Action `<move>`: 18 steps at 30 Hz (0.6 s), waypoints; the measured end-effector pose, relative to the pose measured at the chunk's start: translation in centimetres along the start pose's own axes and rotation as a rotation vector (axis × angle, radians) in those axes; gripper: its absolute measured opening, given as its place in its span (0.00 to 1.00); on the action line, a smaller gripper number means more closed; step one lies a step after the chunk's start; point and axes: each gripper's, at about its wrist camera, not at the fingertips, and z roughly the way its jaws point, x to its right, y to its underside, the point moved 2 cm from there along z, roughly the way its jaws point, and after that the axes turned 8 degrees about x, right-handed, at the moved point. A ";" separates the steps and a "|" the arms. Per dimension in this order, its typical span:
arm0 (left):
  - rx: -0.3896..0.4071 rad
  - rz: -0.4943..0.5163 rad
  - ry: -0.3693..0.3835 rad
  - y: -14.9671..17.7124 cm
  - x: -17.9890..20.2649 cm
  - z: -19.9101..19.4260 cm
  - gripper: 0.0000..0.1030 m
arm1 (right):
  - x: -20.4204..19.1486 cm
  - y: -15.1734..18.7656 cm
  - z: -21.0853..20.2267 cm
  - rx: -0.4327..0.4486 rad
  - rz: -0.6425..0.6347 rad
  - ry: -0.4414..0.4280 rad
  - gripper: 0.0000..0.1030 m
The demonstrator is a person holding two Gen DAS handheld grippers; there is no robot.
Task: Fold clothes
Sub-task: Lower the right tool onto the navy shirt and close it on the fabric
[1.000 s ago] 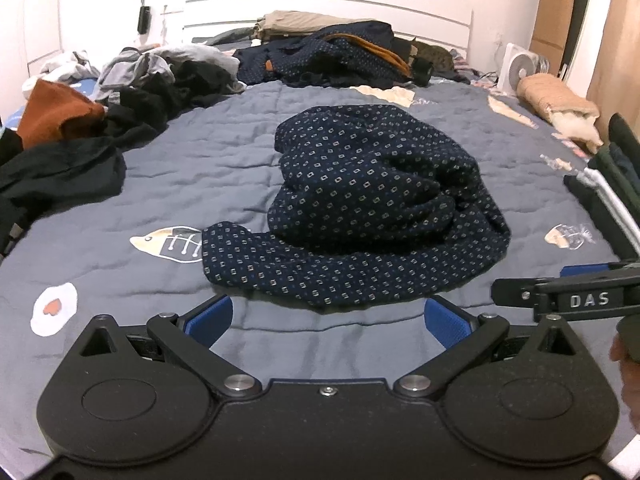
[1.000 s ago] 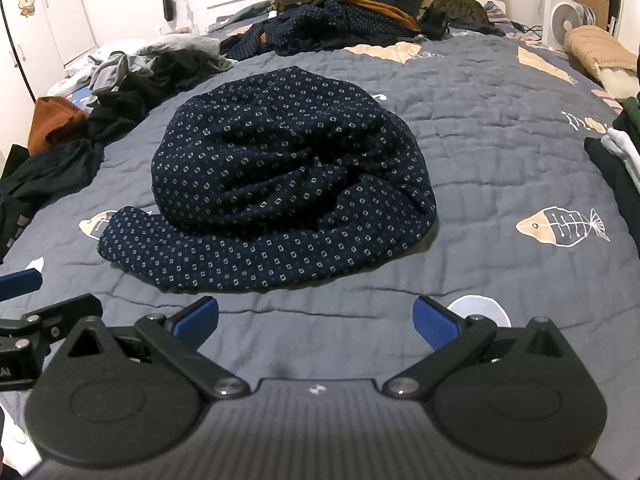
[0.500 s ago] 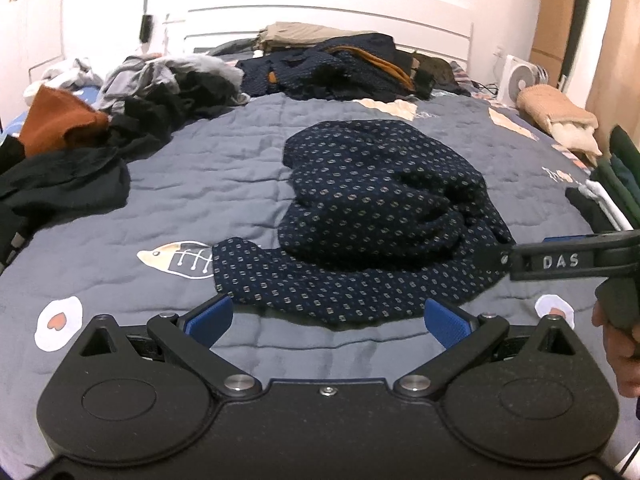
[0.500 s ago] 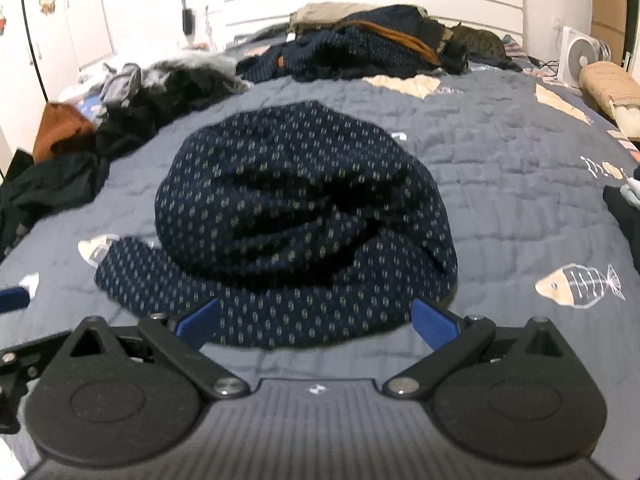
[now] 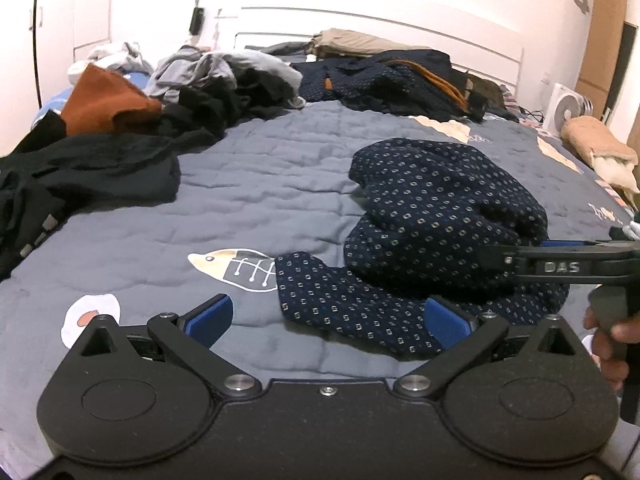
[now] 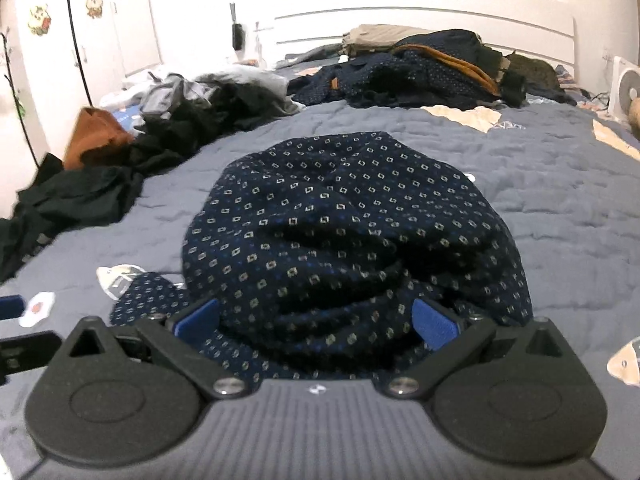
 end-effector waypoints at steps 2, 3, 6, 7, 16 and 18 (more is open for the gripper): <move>-0.011 -0.011 0.009 -0.1 -0.3 0.2 1.00 | -0.3 -0.1 0.9 -0.009 -0.030 0.012 1.00; -0.017 -0.015 0.017 -0.1 -0.4 0.3 1.00 | -0.4 -0.1 1.4 -0.013 -0.047 0.024 1.00; -0.018 -0.009 0.031 -0.2 -0.4 0.2 1.00 | -0.4 0.2 2.6 -0.030 -0.084 0.048 0.99; -0.019 -0.007 0.038 -0.2 -0.4 0.2 1.00 | -0.4 0.3 3.0 -0.034 -0.094 0.054 0.99; -0.041 -0.030 0.060 -0.4 -0.5 0.6 1.00 | -0.8 1.1 5.3 -0.062 -0.119 0.070 0.65; -0.040 -0.036 0.060 -0.4 -0.7 0.5 1.00 | -0.7 1.1 5.2 -0.055 -0.096 0.070 0.51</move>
